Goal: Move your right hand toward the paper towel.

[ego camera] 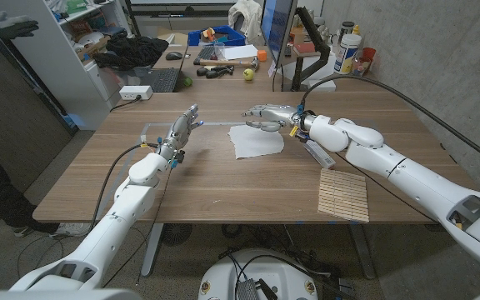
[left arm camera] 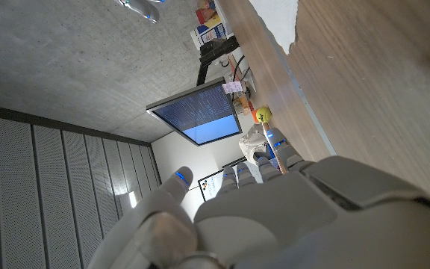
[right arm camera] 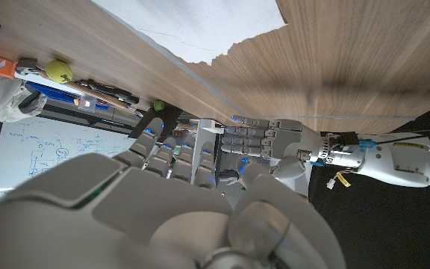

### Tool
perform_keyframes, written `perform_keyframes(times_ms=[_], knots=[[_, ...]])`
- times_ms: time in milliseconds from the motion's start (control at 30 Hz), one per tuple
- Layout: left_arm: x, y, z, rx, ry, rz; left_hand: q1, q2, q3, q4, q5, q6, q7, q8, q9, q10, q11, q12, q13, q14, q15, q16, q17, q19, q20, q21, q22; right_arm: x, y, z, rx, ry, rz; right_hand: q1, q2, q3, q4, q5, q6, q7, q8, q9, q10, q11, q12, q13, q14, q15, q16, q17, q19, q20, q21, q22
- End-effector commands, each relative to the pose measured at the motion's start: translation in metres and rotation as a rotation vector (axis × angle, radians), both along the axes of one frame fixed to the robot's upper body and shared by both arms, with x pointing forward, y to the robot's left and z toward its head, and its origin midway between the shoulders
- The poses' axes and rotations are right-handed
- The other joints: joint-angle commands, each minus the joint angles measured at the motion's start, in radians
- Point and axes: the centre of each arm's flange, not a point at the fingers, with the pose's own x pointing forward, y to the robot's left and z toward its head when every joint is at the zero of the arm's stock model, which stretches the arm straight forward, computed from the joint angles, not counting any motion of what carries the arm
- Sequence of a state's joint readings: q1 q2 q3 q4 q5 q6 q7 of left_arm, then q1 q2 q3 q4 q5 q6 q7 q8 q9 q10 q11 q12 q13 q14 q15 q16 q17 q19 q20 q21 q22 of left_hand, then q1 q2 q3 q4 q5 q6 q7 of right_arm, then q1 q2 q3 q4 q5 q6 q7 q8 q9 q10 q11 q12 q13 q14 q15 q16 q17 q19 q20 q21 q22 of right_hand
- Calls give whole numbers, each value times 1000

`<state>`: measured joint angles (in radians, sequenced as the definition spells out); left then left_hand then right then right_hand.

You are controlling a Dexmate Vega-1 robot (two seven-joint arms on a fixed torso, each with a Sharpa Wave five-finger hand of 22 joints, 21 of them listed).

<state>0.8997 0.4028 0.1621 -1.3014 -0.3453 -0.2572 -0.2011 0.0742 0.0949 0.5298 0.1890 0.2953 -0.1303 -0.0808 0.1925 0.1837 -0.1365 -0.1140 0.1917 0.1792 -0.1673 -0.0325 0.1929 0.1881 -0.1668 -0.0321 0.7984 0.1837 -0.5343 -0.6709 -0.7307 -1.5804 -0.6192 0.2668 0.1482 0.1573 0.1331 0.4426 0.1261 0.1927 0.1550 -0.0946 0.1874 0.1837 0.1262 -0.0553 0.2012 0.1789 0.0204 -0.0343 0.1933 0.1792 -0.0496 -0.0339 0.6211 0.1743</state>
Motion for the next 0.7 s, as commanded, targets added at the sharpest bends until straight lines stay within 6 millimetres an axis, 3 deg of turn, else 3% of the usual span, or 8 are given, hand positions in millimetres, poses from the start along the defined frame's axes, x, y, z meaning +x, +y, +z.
perform_keyframes(times_ms=[33, 700], knots=[[-1, 1, -1, 9, 0, 2, -11, 83, 9, -3, -5, -2, -10, 1, 2, -7, -3, 3, 1, -60, -42, 8, 4, -119, -48, -1, 2, 3, 11, 0, -53, 3, -5, 8, 45, -3, 8, -3, -7, -4, -4, 5, -1, -10, -2, 4, 41, -61, 21, 3, 7, -46, -2, 5], [-1, 1, -2, 7, -2, -1, -12, 83, 11, -3, -6, -4, -12, 1, 3, -9, -4, 2, 1, -59, -41, 7, 4, -119, -45, -3, 2, 9, 24, 0, -101, 6, -8, 6, 44, -7, 11, -3, -11, -6, -2, 5, -2, -10, -1, 4, 29, -59, 12, 5, 16, -44, -5, 5]])
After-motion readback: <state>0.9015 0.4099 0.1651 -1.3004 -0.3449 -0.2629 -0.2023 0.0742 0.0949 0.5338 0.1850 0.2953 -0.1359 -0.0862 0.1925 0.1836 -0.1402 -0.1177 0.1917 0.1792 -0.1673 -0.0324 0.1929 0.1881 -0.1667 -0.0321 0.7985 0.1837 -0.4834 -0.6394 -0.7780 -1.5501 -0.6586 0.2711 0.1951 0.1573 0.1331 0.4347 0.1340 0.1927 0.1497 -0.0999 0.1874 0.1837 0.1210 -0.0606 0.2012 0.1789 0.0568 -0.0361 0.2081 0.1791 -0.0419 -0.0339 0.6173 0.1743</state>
